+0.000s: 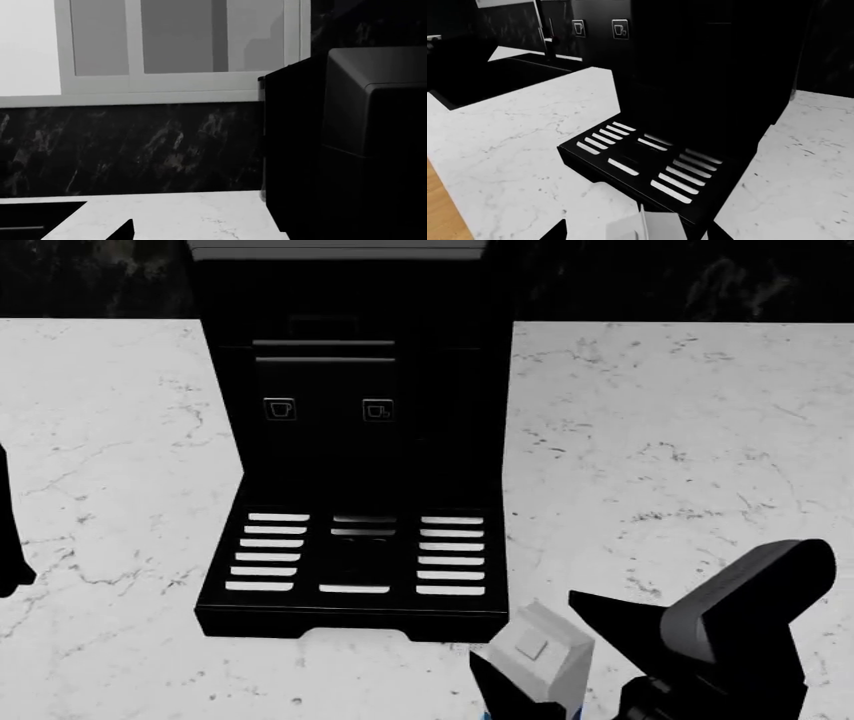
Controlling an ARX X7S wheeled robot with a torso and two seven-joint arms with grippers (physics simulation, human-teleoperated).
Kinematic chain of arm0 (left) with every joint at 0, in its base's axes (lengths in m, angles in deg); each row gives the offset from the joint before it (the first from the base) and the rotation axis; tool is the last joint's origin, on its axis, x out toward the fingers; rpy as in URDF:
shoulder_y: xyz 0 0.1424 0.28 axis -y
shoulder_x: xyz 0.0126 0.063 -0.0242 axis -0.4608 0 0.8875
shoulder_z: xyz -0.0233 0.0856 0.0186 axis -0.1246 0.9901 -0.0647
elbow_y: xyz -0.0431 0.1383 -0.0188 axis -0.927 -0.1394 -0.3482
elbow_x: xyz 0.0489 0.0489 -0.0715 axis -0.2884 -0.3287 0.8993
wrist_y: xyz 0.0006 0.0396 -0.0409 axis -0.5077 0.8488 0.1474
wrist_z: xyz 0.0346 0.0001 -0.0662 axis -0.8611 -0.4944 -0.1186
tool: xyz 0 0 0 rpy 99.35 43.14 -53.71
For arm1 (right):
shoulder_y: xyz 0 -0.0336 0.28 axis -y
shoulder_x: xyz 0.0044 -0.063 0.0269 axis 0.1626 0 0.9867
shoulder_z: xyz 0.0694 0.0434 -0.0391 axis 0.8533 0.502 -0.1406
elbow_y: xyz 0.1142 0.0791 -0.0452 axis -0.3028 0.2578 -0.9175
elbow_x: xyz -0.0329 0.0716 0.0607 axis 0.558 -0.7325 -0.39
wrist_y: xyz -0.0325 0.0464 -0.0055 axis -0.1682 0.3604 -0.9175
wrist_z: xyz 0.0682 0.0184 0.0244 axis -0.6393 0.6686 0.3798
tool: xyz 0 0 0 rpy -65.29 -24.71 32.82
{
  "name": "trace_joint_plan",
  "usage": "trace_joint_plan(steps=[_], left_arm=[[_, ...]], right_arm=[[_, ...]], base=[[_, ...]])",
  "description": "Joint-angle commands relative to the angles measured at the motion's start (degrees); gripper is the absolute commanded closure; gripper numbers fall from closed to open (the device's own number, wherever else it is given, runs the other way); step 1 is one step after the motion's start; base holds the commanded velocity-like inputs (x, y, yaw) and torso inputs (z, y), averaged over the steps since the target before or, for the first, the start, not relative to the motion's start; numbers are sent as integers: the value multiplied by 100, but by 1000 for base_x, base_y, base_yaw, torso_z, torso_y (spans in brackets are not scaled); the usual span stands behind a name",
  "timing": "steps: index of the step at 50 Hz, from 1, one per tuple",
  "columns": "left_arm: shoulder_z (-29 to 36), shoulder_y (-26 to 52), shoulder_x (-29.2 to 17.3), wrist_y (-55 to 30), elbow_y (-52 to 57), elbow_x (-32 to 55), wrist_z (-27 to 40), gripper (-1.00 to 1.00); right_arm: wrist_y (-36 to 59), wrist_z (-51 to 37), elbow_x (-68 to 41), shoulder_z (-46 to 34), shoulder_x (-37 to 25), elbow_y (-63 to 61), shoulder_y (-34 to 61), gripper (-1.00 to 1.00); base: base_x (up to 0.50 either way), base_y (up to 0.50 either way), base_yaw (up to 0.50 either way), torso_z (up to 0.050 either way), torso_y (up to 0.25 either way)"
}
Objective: Place the eggs and milk next to the bowl.
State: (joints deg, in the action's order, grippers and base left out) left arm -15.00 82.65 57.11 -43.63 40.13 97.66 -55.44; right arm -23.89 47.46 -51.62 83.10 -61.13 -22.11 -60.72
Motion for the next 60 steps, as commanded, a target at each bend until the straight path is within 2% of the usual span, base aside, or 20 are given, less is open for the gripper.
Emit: trace_joint_plan(steps=[1, 27, 28, 50, 60], left_arm=[[-28, -73, 4, 62, -29, 50, -37, -100], [-19, -100, -11, 141, -88, 56, -33, -100], [-25, -102, -11, 144, -95, 61, -33, -100], [-17, -84, -41, 63, 17, 126, 32, -100], [-6, -98, -37, 133, -33, 122, 10, -100]], right_arm=[[-88, 25, 63, -69, -21, 123, -113, -100], [-143, 19, 51, -158, -19, 246, -164, -100], [-146, 12, 43, -144, -10, 263, -150, 100], [-180, -31, 64, -210, -140, 131, -103, 100], [192, -361, -336, 126, -70, -227, 322, 100]], base=[[0, 0, 0, 0, 0], [0, 0, 0, 0, 0], [0, 0, 0, 0, 0], [0, 0, 0, 0, 0], [0, 0, 0, 0, 0]])
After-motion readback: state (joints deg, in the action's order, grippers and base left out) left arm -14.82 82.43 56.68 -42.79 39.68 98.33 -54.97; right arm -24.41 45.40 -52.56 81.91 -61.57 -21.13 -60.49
